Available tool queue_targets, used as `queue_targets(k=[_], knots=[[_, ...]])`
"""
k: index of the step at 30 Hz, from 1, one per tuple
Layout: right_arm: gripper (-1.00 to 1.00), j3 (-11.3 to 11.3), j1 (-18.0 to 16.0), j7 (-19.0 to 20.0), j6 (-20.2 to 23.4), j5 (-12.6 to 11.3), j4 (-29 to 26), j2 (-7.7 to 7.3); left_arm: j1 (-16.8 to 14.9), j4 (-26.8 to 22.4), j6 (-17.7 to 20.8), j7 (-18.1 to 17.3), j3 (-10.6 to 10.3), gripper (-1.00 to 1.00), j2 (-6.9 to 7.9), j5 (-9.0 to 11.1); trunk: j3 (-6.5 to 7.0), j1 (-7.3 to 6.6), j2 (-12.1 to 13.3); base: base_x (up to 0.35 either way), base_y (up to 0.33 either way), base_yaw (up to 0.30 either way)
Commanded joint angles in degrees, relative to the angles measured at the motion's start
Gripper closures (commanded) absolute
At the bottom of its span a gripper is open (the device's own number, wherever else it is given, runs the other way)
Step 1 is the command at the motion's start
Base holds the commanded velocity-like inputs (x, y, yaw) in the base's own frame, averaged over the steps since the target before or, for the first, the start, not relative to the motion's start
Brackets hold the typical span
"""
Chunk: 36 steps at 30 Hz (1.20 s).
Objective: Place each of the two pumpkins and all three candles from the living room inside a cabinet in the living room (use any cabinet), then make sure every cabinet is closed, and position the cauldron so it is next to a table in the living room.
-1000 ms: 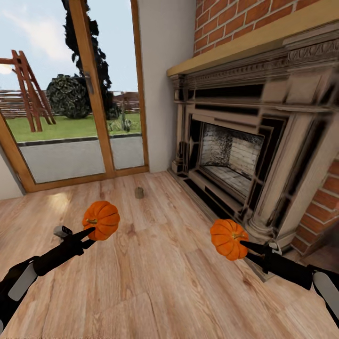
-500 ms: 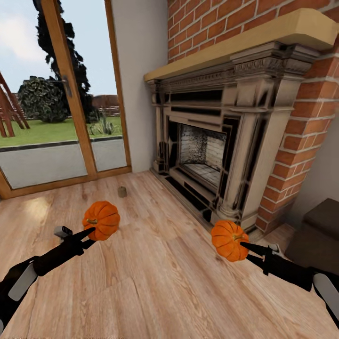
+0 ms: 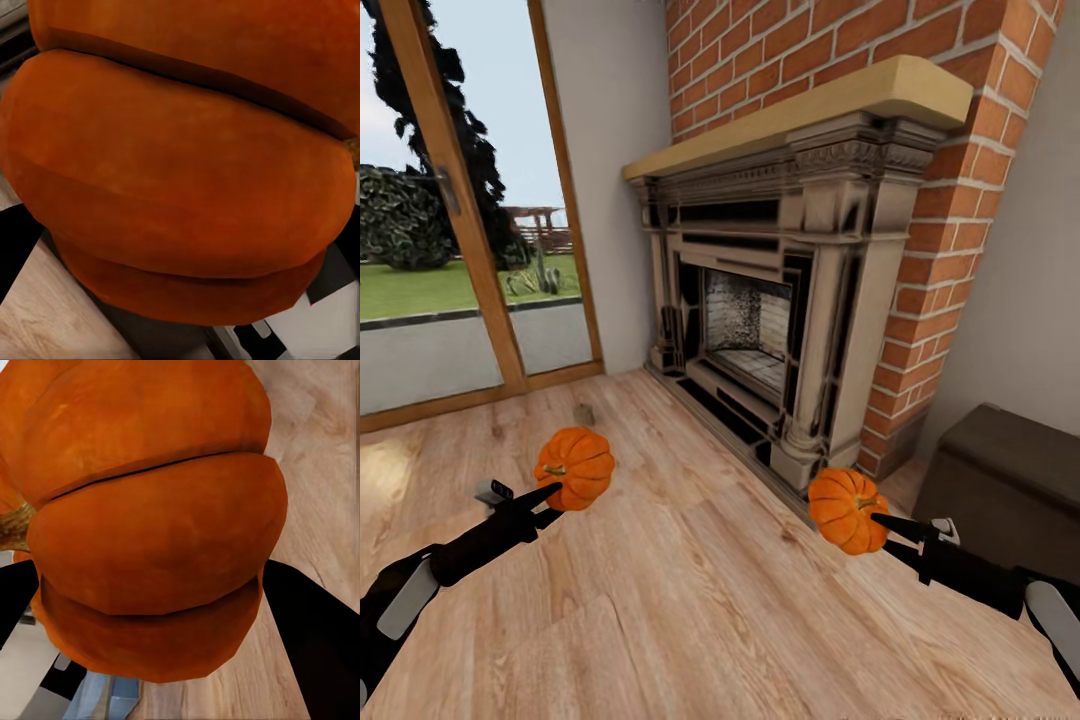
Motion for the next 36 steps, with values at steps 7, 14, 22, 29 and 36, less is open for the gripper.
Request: queue_targets(k=[7,14,22,29,36], knots=[[1.0,-2.1,-0.1,0.2,0.2,0.3,0.8,0.01,0.0,0.0,0.7,-0.1,0.1,1.0,0.02,0.4,0.41,-0.01,0.0,0.0,0.0,-0.227],[1.0,-3.3,-0.1,0.1,0.2,0.5,1.6,0.01,0.0,0.0,0.7,-0.1,0.0,1.0,0.02,0.4,0.88,-0.01,0.0,-0.031,0.0,-0.227],[1.0,-3.4,-0.1,0.2,0.2,0.5,1.7,0.01,0.0,0.0,0.7,-0.1,0.0,1.0,0.0,0.4,1.41,-0.01,0.0,-0.263,0.0,-0.227],[1.0,-3.4,-0.1,0.2,0.2,0.5,2.8,0.03,0.0,0.0,0.7,-0.1,0.0,1.0,-0.06,0.4,1.87,-0.01,0.0,-0.071,0.0,-0.227],[1.0,-3.5,-0.1,0.2,0.2,0.4,2.9,0.01,0.0,0.0,0.7,-0.1,0.0,1.0,-0.07,0.4,2.33,-0.01,0.0,-0.002,0.0,-0.227]])
